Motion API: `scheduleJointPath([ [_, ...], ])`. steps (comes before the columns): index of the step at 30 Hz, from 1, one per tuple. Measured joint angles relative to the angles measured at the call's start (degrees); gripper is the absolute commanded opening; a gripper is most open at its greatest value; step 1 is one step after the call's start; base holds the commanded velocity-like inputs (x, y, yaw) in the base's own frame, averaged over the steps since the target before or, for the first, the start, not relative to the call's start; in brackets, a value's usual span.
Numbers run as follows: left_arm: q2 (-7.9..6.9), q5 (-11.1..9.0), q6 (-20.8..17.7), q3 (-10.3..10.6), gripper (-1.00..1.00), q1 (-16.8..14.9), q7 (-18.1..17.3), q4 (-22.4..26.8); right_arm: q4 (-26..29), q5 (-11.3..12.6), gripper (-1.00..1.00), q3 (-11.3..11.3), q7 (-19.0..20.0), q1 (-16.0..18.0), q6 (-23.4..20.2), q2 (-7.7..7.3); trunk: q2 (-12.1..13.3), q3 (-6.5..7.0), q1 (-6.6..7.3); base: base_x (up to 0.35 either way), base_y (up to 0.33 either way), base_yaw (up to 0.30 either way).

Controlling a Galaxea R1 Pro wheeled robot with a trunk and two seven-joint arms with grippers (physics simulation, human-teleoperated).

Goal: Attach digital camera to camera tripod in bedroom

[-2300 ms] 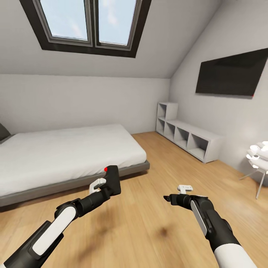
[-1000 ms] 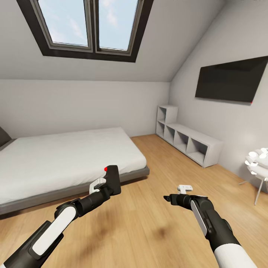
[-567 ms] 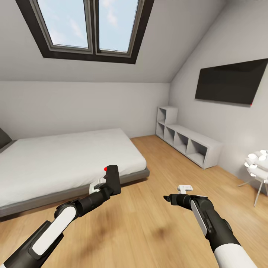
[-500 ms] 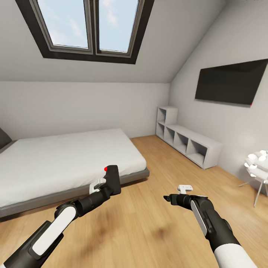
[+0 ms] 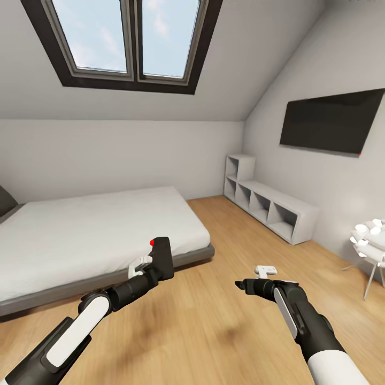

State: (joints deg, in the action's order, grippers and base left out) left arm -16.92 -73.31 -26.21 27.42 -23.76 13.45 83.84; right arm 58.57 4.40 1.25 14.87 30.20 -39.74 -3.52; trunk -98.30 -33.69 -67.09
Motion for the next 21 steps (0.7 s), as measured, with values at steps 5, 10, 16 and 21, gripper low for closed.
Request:
scheduleJointPath([
  [5, 0.0, 0.0, 0.0, 0.0, -1.0, 0.0, 0.0, 0.0, 0.0, 0.0, 1.0, 0.0, 0.0, 0.0, 0.0, 0.0, 2.0, 0.9, 1.1, 0.0, 0.0, 0.0],
  [10, 0.0, 0.0, 0.0, 0.0, -1.0, 0.0, 0.0, 0.0, 0.1, 0.0, 1.0, -0.1, 0.0, 0.0, 0.0, 0.0, 4.0, 1.8, 2.2, 0.0, 0.0, 0.0],
  [16, 0.0, 0.0, 0.0, 0.0, -1.0, 0.0, 0.0, 0.0, 0.0, 0.0, 1.0, -0.1, 0.0, 0.0, 0.0, 0.0, 6.4, 2.87, 3.52, 0.0, 0.0, 0.0],
  [21, 0.0, 0.0, 0.0, 0.0, -1.0, 0.0, 0.0, 0.0, 0.0, 0.0, 1.0, -0.1, 0.0, 0.0, 0.0, 0.0, 8.4, 3.77, 4.61, 0.0, 0.0, 0.0],
])
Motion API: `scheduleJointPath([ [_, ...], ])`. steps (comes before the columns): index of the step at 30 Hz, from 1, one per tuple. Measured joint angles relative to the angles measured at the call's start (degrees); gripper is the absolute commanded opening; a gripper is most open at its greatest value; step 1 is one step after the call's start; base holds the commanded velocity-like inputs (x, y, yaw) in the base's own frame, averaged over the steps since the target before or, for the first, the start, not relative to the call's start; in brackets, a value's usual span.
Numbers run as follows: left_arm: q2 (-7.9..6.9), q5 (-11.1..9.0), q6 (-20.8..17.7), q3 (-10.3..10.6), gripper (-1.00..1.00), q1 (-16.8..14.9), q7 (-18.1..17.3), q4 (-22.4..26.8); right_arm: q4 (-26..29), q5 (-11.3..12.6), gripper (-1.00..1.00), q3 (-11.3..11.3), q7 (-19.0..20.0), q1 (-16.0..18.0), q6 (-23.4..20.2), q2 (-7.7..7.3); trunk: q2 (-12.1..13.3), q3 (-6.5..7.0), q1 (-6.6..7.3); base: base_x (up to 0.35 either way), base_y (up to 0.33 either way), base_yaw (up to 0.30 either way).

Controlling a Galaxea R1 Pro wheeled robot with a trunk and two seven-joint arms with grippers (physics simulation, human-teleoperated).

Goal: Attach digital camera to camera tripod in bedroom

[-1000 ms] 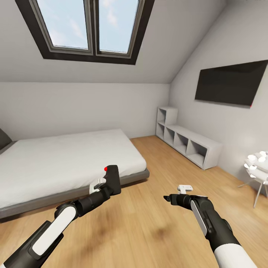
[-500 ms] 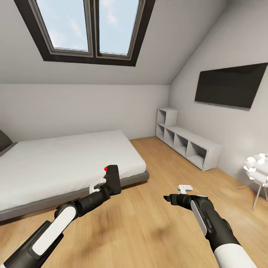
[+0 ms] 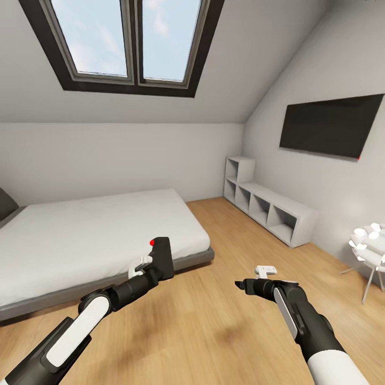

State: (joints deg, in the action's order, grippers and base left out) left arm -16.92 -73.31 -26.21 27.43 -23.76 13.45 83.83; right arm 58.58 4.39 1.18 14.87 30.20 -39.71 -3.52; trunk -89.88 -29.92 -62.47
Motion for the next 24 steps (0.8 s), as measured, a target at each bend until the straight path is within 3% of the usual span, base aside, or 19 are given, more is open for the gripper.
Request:
scheduleJointPath([
  [24, 0.0, 0.0, 0.0, 0.0, -1.0, 0.0, 0.0, 0.0, -0.1, -0.2, 1.0, 0.0, 0.0, 0.0, 0.0, 0.0, 9.6, 4.31, 5.27, 0.0, 0.0, 0.0],
])
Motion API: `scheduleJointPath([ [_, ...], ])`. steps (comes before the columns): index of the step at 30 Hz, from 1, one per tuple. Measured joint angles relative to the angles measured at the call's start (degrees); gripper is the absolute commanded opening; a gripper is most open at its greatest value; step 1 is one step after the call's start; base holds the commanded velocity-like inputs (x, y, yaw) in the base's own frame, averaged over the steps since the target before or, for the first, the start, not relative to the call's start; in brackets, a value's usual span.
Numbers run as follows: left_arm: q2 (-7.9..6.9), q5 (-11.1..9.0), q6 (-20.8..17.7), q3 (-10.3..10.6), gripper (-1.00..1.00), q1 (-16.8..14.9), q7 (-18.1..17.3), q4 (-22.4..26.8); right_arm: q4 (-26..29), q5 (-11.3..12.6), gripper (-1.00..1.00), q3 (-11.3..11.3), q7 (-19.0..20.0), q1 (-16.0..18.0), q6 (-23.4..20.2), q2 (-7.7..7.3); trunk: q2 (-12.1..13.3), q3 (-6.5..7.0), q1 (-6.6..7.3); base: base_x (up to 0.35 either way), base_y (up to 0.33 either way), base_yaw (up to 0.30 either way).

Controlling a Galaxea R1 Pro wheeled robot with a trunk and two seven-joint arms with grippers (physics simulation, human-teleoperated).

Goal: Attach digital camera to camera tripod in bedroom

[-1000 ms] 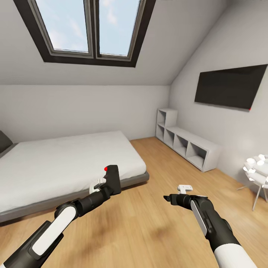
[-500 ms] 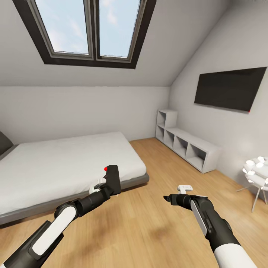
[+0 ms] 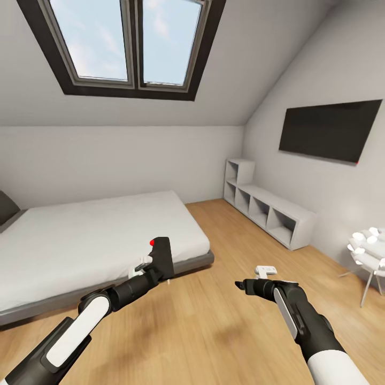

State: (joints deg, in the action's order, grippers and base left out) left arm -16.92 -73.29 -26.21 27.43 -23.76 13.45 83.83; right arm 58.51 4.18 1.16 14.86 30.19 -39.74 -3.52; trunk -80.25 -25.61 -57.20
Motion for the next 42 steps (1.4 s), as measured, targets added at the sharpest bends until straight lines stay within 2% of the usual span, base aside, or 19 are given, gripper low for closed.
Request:
scheduleJointPath([
  [42, 0.0, 0.1, 0.0, 0.0, -1.0, 0.0, 0.0, 0.0, 0.4, -0.1, 1.0, -0.1, 0.0, 0.0, 0.0, 0.0, 16.9, 7.55, 9.23, 0.0, 0.0, 0.0],
])
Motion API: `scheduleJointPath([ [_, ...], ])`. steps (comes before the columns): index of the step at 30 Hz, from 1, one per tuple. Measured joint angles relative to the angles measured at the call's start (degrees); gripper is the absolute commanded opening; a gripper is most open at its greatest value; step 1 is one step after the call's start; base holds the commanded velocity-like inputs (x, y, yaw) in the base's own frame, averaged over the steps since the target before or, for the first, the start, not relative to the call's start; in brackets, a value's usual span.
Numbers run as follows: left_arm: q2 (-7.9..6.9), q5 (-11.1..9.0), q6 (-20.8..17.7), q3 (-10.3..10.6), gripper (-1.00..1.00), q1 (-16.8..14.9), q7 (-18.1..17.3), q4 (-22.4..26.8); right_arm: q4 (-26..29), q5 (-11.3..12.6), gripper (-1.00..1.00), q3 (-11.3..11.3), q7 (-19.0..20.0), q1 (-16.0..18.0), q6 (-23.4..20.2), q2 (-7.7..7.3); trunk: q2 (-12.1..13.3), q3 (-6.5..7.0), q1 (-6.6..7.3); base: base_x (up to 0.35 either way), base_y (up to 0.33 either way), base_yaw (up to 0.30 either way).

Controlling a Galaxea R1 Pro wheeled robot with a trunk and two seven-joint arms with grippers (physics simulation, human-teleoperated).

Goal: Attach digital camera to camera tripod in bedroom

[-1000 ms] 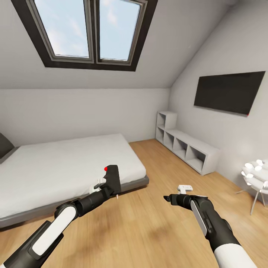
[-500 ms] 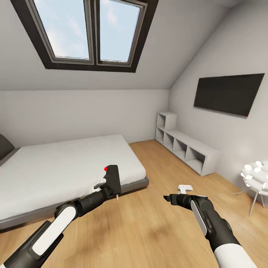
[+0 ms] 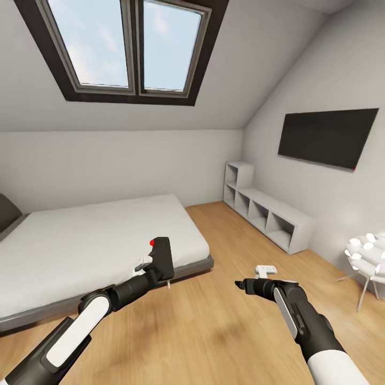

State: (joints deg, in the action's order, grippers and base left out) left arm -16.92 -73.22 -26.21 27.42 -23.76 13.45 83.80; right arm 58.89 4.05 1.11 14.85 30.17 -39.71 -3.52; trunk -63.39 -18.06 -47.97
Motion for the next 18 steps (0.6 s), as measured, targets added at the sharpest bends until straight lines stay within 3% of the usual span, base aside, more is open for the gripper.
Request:
scheduleJointPath([
  [18, 0.01, 0.5, 0.1, 0.2, -1.0, 0.0, 0.0, 0.0, -0.3, -0.1, 1.0, 0.0, -0.1, 0.0, -0.7, 0.0, 7.2, 3.24, 3.96, 0.0, 0.0, 0.0],
])
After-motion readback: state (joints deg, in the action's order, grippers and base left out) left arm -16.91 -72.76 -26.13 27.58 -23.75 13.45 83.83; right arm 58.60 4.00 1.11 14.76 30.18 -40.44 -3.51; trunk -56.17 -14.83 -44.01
